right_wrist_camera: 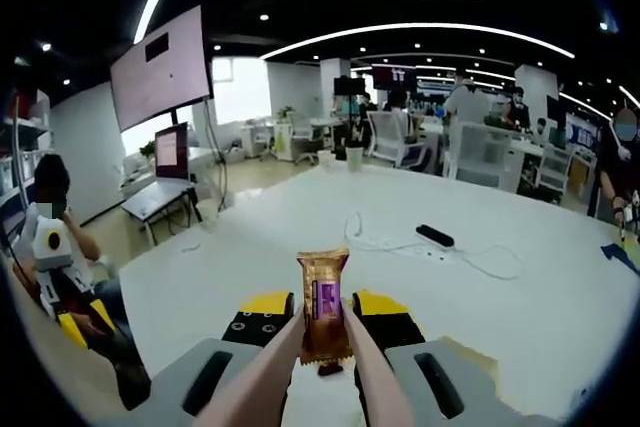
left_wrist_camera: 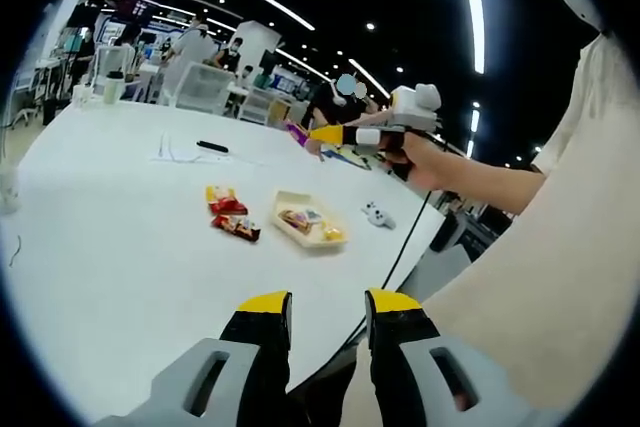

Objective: Place the target food into the container with the food tongs after gripping and lifting it, then release it inside without dropping or visibly crushing the food.

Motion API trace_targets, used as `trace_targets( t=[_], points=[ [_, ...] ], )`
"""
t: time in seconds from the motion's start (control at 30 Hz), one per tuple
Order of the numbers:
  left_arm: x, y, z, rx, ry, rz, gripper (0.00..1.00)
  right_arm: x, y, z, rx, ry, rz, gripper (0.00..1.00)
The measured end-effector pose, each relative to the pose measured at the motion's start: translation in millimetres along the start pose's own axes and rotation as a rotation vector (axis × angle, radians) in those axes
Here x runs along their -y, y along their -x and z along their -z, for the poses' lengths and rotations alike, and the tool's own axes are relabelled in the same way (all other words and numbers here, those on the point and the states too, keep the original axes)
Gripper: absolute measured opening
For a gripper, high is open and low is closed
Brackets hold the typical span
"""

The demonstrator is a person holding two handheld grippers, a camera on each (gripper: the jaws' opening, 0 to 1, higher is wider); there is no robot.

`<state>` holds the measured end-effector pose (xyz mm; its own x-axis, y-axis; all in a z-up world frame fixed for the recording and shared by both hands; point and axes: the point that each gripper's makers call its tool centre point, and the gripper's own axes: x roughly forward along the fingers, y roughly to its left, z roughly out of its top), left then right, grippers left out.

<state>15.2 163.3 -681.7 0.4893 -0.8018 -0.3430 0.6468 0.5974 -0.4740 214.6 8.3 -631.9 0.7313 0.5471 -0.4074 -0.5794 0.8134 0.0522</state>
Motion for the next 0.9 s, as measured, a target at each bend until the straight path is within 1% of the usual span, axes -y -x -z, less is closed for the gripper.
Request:
trace_targets(
  t=[0.4, 0.9],
  points=[
    [0.7, 0.4, 1.5, -0.001, -0.001, 0.002, 0.28, 5.3, 4.7, 3.0, 0.004, -0.025, 0.014, 0.22],
    [2.6, 1.0, 4.0, -0.003, 0.001, 0.003, 0.28, 11.8, 13.1, 5.0, 0.004, -0.033, 0.040, 0.22]
  ],
)
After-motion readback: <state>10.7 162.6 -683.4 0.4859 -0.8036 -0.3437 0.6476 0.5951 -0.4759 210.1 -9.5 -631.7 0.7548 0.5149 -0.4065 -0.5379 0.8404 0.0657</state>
